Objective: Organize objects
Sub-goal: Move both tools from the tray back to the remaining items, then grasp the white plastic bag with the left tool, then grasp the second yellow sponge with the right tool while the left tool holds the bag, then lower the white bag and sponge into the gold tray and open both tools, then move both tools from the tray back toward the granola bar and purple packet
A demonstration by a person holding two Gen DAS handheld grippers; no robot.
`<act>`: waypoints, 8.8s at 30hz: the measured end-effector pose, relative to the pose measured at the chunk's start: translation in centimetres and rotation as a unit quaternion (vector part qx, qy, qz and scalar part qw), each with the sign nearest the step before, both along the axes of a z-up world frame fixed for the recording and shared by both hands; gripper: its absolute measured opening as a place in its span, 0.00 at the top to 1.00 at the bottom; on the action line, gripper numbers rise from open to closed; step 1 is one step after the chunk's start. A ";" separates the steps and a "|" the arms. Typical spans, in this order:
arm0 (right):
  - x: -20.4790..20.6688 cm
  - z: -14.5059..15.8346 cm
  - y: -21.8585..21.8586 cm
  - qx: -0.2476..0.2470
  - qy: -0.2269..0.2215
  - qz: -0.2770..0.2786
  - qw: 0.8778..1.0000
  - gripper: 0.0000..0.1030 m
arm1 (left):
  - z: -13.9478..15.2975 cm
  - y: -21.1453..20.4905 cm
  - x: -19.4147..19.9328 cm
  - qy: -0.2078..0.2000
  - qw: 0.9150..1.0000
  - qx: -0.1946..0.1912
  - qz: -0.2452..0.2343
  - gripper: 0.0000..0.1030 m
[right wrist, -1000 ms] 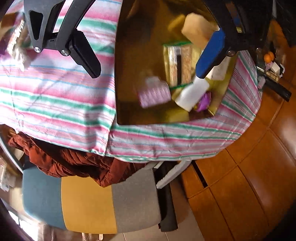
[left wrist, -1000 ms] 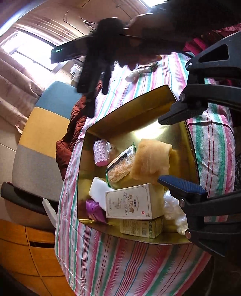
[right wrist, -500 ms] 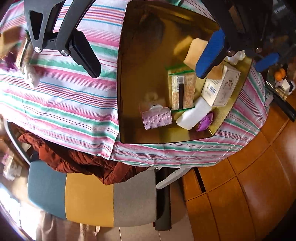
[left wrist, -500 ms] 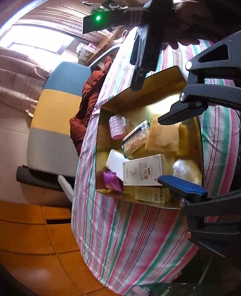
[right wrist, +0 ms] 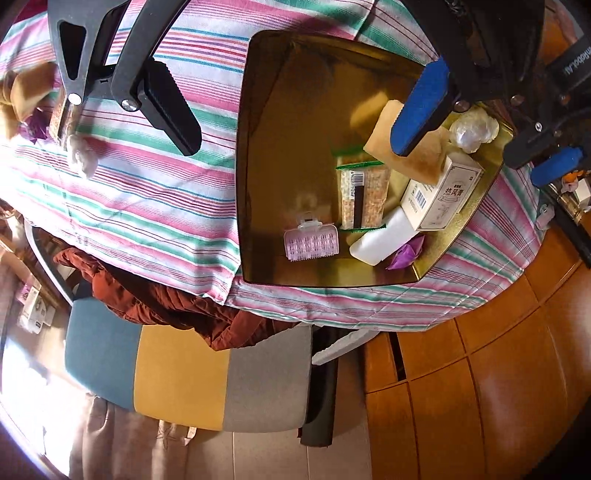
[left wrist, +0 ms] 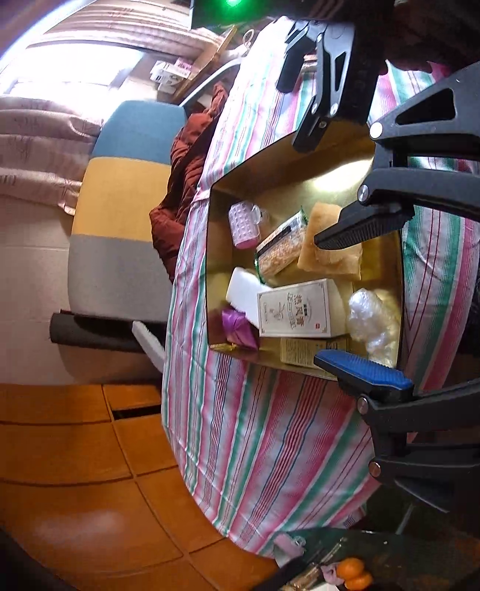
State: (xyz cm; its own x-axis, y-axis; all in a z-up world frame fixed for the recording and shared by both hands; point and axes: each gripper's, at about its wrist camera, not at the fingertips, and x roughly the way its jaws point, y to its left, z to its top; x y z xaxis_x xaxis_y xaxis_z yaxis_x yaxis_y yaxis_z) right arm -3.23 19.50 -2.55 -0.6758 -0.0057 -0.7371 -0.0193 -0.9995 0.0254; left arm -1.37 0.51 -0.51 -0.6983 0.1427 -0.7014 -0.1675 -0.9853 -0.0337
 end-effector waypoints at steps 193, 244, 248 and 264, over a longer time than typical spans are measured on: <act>1.3 -1.0 0.0 -0.083 -0.083 0.075 0.990 0.13 | -2.3 -1.7 -0.9 -0.058 0.993 0.089 -0.045 0.52; 4.6 3.0 12.4 0.018 0.016 -0.093 0.995 0.00 | 1.0 7.8 2.3 0.017 0.991 -0.041 -0.128 0.52; 5.0 3.4 16.3 0.045 0.015 -0.129 0.991 0.00 | 0.8 8.5 2.5 0.013 0.989 -0.047 -0.137 0.52; 10.8 1.4 33.1 -0.029 0.043 -0.357 0.933 0.00 | 1.0 13.9 3.0 0.008 0.978 -0.054 -0.200 0.51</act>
State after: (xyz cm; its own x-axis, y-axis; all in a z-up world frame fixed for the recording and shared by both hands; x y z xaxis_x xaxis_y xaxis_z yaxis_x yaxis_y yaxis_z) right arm 7.58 52.60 -1.16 -0.5799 0.4294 -0.6923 -0.6742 -0.7301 0.1118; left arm 1.58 14.40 0.51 -0.6130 0.3332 -0.7164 -0.5402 -0.8384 0.0723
